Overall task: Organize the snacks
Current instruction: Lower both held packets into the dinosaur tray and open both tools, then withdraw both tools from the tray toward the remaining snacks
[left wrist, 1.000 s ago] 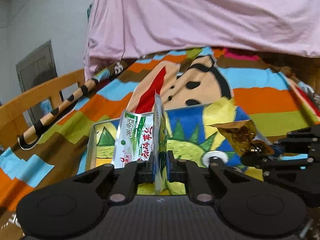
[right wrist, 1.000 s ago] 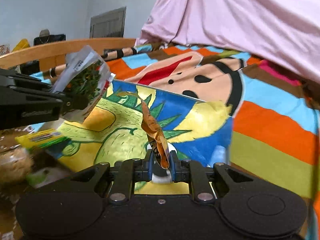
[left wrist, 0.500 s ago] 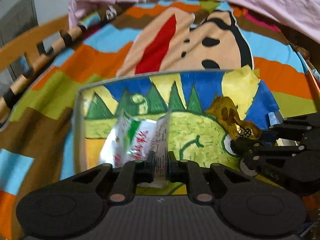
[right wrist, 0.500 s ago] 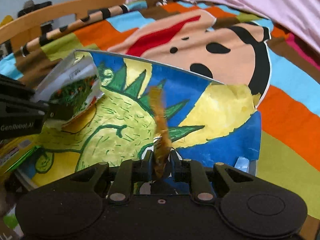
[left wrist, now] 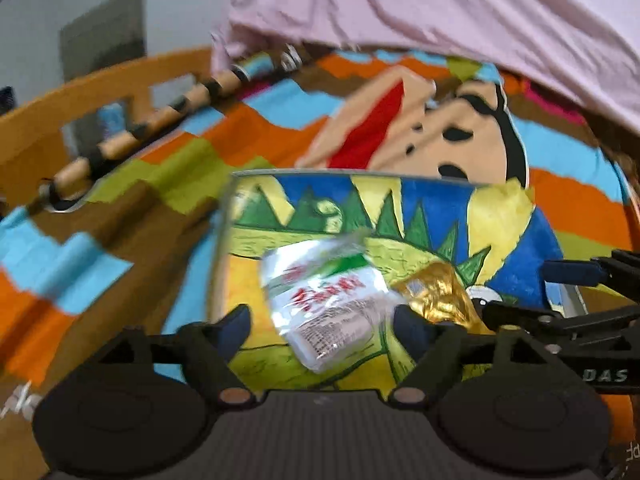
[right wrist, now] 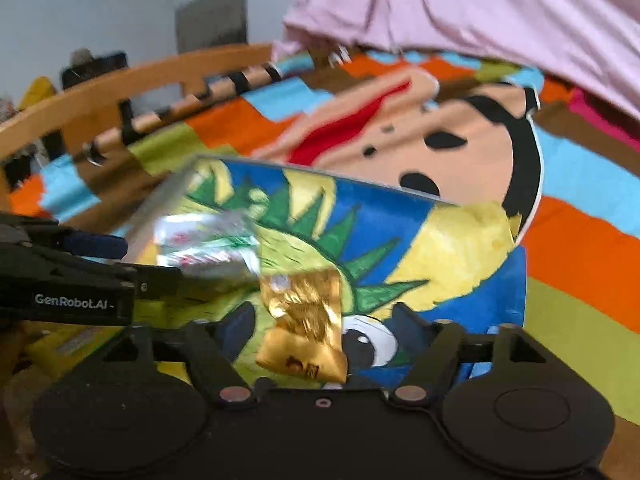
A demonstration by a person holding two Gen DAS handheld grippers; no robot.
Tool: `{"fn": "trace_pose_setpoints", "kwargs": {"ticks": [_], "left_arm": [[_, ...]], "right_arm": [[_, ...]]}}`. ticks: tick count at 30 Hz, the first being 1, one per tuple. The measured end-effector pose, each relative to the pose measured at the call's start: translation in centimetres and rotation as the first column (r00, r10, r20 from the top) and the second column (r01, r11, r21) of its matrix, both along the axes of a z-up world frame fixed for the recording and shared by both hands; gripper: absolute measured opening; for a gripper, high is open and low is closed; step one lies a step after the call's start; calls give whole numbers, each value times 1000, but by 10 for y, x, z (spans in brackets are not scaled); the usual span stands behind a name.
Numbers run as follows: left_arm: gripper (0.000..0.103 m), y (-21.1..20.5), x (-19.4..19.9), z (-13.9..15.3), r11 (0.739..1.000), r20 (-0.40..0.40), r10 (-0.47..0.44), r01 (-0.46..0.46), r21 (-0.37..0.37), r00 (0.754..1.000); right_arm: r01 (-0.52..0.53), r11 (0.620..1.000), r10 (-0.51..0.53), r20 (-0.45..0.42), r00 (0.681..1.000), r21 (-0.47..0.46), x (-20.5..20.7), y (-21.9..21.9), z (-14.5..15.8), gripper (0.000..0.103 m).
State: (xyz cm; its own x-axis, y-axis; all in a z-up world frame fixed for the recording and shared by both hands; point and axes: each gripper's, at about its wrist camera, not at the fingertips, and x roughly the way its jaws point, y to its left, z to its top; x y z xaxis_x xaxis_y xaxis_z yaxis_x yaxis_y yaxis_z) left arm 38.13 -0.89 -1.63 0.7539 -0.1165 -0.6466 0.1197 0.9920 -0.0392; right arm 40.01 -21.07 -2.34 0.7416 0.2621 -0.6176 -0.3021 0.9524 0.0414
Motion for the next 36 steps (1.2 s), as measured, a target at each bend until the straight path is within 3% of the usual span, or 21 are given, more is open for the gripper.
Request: {"fn": "trace_pose_setpoints", "kwargs": {"ticks": [4,12,23,36], "left_arm": [[93,4,-37,13,1000,81,15,-17,25,997],[102,7,-114,36,996,148,3,-17,92,989],[103,19,-188,51,993,155,-11,-8,120,988],[103,27,-232,26,992,162,-83,65,110,983]], "right_arm": [[-22,999,19,75,997,34,-36,-1,15,90],[-11,999,2,171,985,53,-125,-10,41,102],[14,998,-24,179,984,59,-218,-10,53,102],[-18,1000,15,147,989,14,-268,-9,39,102]]}}
